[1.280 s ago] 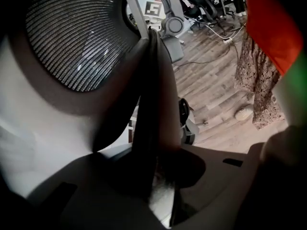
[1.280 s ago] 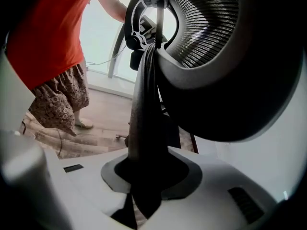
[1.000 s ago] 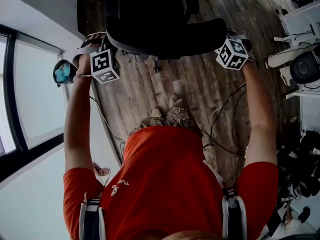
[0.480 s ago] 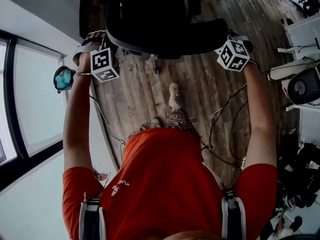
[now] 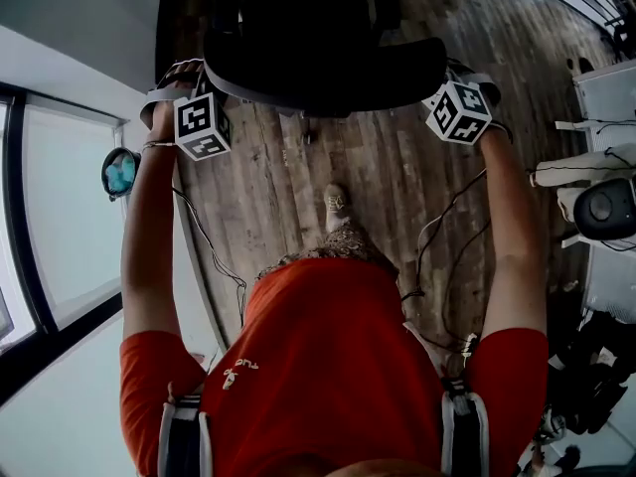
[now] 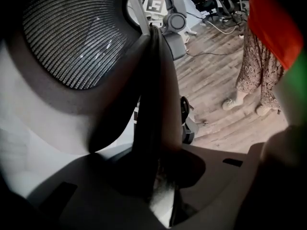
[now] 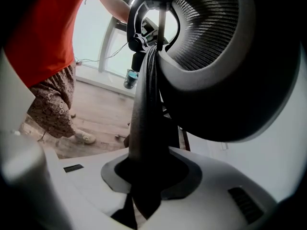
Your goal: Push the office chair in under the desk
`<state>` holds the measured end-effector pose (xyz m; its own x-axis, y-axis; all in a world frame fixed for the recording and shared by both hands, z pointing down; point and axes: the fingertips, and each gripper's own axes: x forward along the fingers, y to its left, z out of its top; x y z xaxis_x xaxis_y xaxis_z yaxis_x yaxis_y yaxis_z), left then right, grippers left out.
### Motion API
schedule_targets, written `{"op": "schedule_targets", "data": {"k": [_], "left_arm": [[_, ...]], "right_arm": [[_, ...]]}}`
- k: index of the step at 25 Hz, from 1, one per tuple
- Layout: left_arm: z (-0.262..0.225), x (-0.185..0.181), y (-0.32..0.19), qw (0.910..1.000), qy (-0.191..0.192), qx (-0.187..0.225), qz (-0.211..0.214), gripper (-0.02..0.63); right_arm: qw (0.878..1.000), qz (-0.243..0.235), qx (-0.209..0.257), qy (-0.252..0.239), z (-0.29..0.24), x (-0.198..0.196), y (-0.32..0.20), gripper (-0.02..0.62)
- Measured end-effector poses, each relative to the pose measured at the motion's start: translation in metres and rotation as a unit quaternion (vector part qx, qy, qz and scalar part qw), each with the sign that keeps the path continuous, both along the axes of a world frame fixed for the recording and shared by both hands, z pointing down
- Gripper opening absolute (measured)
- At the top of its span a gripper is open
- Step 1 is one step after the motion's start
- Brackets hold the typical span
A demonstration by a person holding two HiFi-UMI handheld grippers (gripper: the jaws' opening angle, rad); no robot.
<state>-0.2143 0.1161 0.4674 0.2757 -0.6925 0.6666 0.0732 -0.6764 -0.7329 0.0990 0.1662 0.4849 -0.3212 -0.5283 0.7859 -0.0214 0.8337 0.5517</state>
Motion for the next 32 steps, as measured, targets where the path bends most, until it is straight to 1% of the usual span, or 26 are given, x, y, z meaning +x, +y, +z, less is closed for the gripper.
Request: {"op": "schedule_targets", "data": {"k": [6,12,18,24,32], "left_arm": [[-0.001,0.017,-0.056,0.9998,-0.006,-0.004,-0.019,0.106],[-0.003,0.034,-0.106,0.9995,-0.003,0.001,-0.030,0.109],[-0.003,0.045,-0.150,0.9990,-0.009,-0.003,-0.044,0.107],[0.000,0.055,-0.184,0.9984,-0.009,-0.008,-0.055,0.104],[-0.001,0.068,-0.230,0.9981,-0.006,-0.003,-0.062,0.103]], "right_arm": [[1.000,-0.013,0.001,0.000,-0.002,0.019,-0.062,0.110],[1.000,-0.027,0.005,-0.003,-0.003,0.036,-0.118,0.110],[0.999,-0.040,0.005,-0.003,-0.004,0.049,-0.169,0.110],[0.999,-0.048,0.000,0.001,-0.002,0.060,-0.208,0.110],[0.998,-0.055,-0.004,0.006,-0.002,0.073,-0.263,0.110]]}}
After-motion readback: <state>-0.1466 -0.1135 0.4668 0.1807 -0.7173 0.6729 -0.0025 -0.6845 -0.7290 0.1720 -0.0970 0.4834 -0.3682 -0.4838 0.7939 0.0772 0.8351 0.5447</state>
